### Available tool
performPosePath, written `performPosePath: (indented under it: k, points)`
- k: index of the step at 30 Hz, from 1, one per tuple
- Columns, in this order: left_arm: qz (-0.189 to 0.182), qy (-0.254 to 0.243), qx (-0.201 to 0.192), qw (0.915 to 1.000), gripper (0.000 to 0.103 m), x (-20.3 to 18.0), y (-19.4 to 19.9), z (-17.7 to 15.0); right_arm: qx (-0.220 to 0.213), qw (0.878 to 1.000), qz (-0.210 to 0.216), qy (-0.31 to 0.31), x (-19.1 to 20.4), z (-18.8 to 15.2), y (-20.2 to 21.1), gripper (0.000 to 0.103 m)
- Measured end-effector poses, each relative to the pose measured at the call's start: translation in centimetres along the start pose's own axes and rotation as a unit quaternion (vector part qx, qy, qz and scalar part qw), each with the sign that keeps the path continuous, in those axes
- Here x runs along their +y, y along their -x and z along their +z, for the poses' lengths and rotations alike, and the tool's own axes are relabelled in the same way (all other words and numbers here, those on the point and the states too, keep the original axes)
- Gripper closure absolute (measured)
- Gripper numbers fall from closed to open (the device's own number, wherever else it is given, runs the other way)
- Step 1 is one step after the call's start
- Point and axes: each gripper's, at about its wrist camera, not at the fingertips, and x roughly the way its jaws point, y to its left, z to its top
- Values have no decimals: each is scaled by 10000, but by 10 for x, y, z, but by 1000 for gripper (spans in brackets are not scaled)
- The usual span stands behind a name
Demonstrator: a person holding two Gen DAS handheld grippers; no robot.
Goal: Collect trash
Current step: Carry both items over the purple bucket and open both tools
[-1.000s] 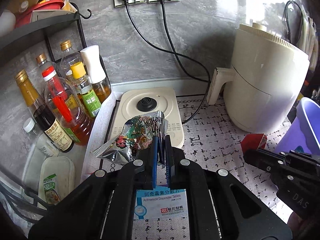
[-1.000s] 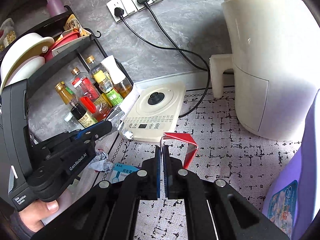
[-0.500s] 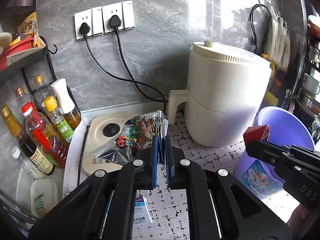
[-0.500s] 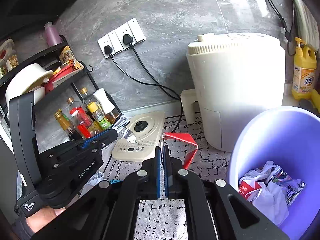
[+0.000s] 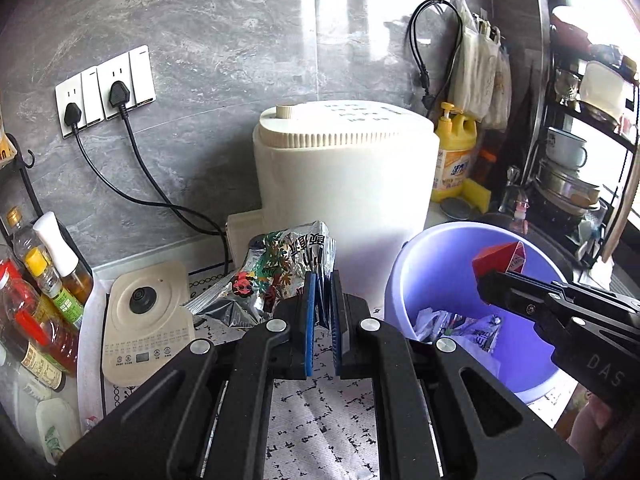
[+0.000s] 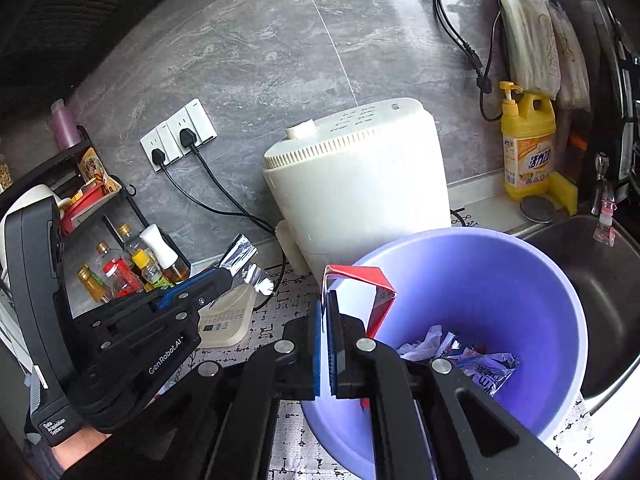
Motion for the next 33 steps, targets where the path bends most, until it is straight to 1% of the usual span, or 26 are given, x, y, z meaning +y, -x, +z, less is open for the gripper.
performPosePath:
  k: [2,3,7,8,9,10,11,13,15,21,24,26,27,29,30,31,32,33]
  points:
    - [-124,-64,-14,9999,95,-9,-2,3,-53,9999,-123,-81,-9,1,6,99]
    - [-184,-94,-25,9998,95,-14,-2,5,-65,9997,-193,-117,-13,2,9,96]
    - [-422,-205,-71,9989,96,-29,-3,10,-102,9984,-502,-258,-31,2,20,95]
    - [-475,-231,-81,9986,96,-33,-3,10,-126,9978,-574,-309,-35,2,23,88]
    - [-524,-255,-87,9983,96,-36,-4,11,-184,9971,-640,-363,-40,1,28,62]
    - [-572,-278,-87,9979,96,-40,-4,11,-289,9960,-739,-400,-43,1,34,49]
    - [-616,-305,-85,9976,96,-44,-4,11,-374,9949,-842,-415,-46,0,39,44]
    - [-710,-350,-64,9968,96,-51,-6,11,-372,9940,-913,-473,-53,0,45,47]
    - [-805,-402,-52,9959,96,-58,-7,11,-364,9925,-1013,-578,-61,-3,51,53]
    - [-1089,-537,19,9926,96,-79,-11,8,-407,9882,-1260,-769,-75,-11,66,54]
    - [-1314,-631,78,9893,95,-88,-12,7,-426,9864,-1353,-827,-79,-14,74,55]
    - [-1462,-794,169,9859,90,-95,-13,5,-443,9854,-1407,-855,-81,-17,77,55]
    - [-1414,-872,164,9860,87,-98,-13,4,-443,9849,-1430,-875,-81,-18,79,55]
    - [-1359,-885,190,9866,72,-98,-13,2,-427,9842,-1456,-911,-81,-20,80,55]
    - [-1362,-833,200,9870,67,-95,-13,2,-425,9841,-1463,-913,-81,-21,81,55]
    - [-1332,-777,189,9879,56,-91,-12,2,-423,9841,-1470,-906,-79,-22,81,55]
    - [-1287,-724,159,9889,51,-86,-12,2,-422,9842,-1465,-901,-78,-23,81,55]
    - [-1243,-668,137,9899,51,-81,-11,3,-419,9844,-1457,-894,-76,-23,81,55]
